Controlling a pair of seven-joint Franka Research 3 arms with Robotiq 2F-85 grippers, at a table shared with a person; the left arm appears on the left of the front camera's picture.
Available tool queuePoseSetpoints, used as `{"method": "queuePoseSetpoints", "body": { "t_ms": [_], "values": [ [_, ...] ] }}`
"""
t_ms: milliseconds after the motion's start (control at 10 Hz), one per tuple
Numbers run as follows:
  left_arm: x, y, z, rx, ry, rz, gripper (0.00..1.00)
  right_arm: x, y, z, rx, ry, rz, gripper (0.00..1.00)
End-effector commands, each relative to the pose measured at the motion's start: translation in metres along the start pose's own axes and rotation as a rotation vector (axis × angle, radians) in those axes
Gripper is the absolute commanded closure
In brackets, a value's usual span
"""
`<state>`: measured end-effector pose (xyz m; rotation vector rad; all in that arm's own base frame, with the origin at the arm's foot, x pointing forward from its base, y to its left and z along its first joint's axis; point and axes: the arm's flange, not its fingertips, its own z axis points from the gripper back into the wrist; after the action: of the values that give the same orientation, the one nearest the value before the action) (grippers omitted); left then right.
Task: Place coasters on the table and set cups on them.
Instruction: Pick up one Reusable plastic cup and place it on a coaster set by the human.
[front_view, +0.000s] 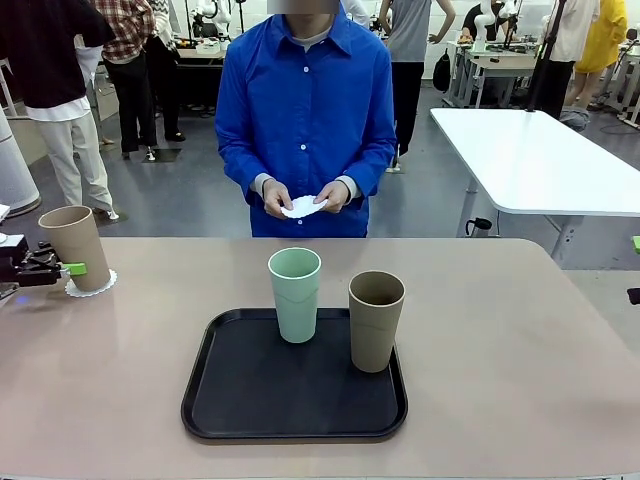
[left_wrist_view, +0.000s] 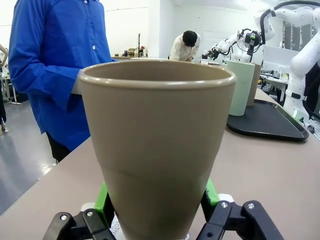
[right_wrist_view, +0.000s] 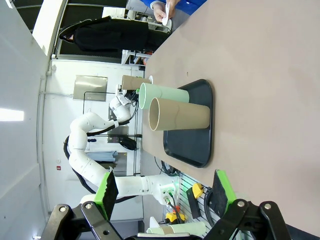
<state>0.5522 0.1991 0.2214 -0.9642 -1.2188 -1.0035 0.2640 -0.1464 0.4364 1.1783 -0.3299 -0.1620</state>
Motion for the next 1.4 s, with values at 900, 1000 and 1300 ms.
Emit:
{"method": "queuePoseSetpoints", "body": {
  "t_ms": [900, 1000, 1300],
  "values": [
    [-0.009, 0.007, 0.005, -0.037, 0.027, -0.033, 0.00, 0.001, 0.000, 0.000, 0.012, -0.002, -0.001, 0.00],
    [-0.009, 0.007, 0.005, -0.037, 0.031, -0.031, 0.00, 0.001, 0.000, 0.000, 0.012, -0.002, -0.001, 0.00],
    [-0.010, 0.009, 0.006, -0.044, 0.039, -0.023, 0.00, 0.001, 0.000, 0.000, 0.012, -0.002, -0.001, 0.00]
  ]
}}
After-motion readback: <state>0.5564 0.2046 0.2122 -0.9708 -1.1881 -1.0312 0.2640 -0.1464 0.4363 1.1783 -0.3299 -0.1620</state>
